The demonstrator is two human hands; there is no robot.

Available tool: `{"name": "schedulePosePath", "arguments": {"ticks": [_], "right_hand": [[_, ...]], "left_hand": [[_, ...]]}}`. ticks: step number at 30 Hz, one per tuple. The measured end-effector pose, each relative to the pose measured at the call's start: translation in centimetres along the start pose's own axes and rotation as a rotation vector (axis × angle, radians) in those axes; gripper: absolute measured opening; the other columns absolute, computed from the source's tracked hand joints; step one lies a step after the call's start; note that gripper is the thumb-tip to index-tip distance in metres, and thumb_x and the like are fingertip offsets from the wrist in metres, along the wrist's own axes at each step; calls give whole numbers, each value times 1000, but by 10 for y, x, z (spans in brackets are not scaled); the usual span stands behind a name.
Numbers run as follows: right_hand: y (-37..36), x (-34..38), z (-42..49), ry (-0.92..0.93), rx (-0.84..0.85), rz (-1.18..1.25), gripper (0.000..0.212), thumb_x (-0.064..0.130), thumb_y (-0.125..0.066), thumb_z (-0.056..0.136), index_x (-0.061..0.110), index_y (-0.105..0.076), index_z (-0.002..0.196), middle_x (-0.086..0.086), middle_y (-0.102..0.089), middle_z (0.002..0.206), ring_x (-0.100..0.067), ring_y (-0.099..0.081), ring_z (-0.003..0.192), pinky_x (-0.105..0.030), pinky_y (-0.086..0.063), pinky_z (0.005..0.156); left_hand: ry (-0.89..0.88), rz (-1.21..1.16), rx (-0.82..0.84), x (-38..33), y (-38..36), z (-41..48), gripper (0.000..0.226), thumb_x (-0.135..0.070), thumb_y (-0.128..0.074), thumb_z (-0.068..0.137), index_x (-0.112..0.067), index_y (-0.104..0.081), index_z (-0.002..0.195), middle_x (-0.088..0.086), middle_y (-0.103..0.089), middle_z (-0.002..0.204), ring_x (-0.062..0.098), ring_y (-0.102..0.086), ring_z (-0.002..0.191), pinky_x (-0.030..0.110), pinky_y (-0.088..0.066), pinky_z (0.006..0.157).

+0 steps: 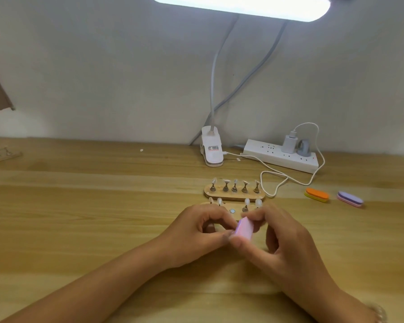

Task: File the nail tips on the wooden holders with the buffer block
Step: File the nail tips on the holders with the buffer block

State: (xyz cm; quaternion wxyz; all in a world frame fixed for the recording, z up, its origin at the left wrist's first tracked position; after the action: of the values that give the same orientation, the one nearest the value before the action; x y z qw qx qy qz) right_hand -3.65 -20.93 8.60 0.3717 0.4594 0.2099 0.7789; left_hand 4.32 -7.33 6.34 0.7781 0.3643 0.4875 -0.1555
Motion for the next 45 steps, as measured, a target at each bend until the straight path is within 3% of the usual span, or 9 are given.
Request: {"name": "schedulePosePath", "arguments": {"ticks": [6, 10, 14, 18, 22, 29, 37, 43, 45], "right_hand": [[4, -8, 2, -83, -32, 2, 39, 67, -61, 77, 29, -60, 88, 17, -56, 82, -1, -52, 71, -16, -32, 56], [-3, 2, -2, 6, 26, -88, 42, 70, -62, 76, 31, -56, 91, 19, -52, 82, -1, -49, 67, -15, -33, 52], [6, -9, 2, -114, -53, -32, 44, 73, -59, 74, 30, -55, 85, 15, -53, 80, -8, -50, 70, -23, -38, 56], [-3, 3, -2, -20, 38, -115, 42, 70, -62, 74, 32, -55, 89, 19, -51, 81, 0, -48, 66, -14, -33, 51], [6, -12, 2, -169, -50, -17, 38, 65, -65, 72, 30, -56, 84, 14, -55, 79, -7, -51, 73, -24, -37, 56], [6, -17, 0, -211, -59, 49, 43, 67, -62, 68, 30, -60, 90, 15, -58, 82, -13, -50, 63, -19, -36, 55], [5, -18, 3, -222, 9, 203, 29, 36, -78, 74, 33, -65, 100, 10, -65, 90, -9, -38, 48, -18, -34, 51], [8, -13, 2, -194, -36, 200, 38, 64, -70, 71, 32, -67, 91, 11, -65, 83, -9, -38, 47, -18, -32, 49], [4, -7, 0, -143, 21, 102, 37, 63, -68, 71, 32, -65, 91, 13, -63, 84, -10, -44, 51, -17, -32, 51]], "left_hand": [[39, 43, -37, 1, 1, 0, 11, -16, -76, 87, -27, -74, 84, -14, -63, 80, 10, -48, 63, 23, -38, 58], [54, 55, -46, 2, 2, -1, 15, -11, -77, 84, -27, -74, 84, -18, -62, 80, 8, -51, 66, 20, -39, 60], [70, 22, -66, 0, 3, -1, 22, -16, -79, 84, -36, -71, 79, -22, -62, 77, 4, -48, 62, 16, -38, 58], [82, 30, -65, 1, 3, 0, 21, -11, -78, 83, -31, -73, 81, -23, -62, 78, 3, -50, 64, 16, -38, 59], [97, 16, -79, 1, 3, 1, 11, -13, -80, 82, -23, -76, 81, -25, -61, 77, -2, -46, 58, 12, -36, 57], [88, 45, -67, 2, 2, -1, 10, -20, -81, 81, -28, -76, 80, -22, -61, 76, -1, -48, 62, 14, -36, 60], [66, -63, -72, -1, 3, 1, 15, -7, -73, 87, -22, -73, 85, -21, -66, 79, -8, -55, 67, 10, -39, 62], [79, -54, -87, 4, 4, 1, 13, -10, -74, 86, -23, -74, 85, -16, -65, 82, -3, -51, 60, 15, -39, 59], [84, -14, -82, 6, 3, 0, 10, -15, -75, 84, -25, -76, 85, -15, -65, 83, 1, -52, 60, 20, -41, 58]]}}
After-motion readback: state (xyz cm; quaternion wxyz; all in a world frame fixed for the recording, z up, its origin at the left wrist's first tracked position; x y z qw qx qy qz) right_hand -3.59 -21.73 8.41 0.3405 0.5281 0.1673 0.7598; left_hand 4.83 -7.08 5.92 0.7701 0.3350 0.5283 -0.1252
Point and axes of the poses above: each hand's wrist, its own z-axis towards the middle knuckle, its own y-axis out of the back of the hand, x = y × z, the point moved 6 cm from there along z, towards the middle knuckle
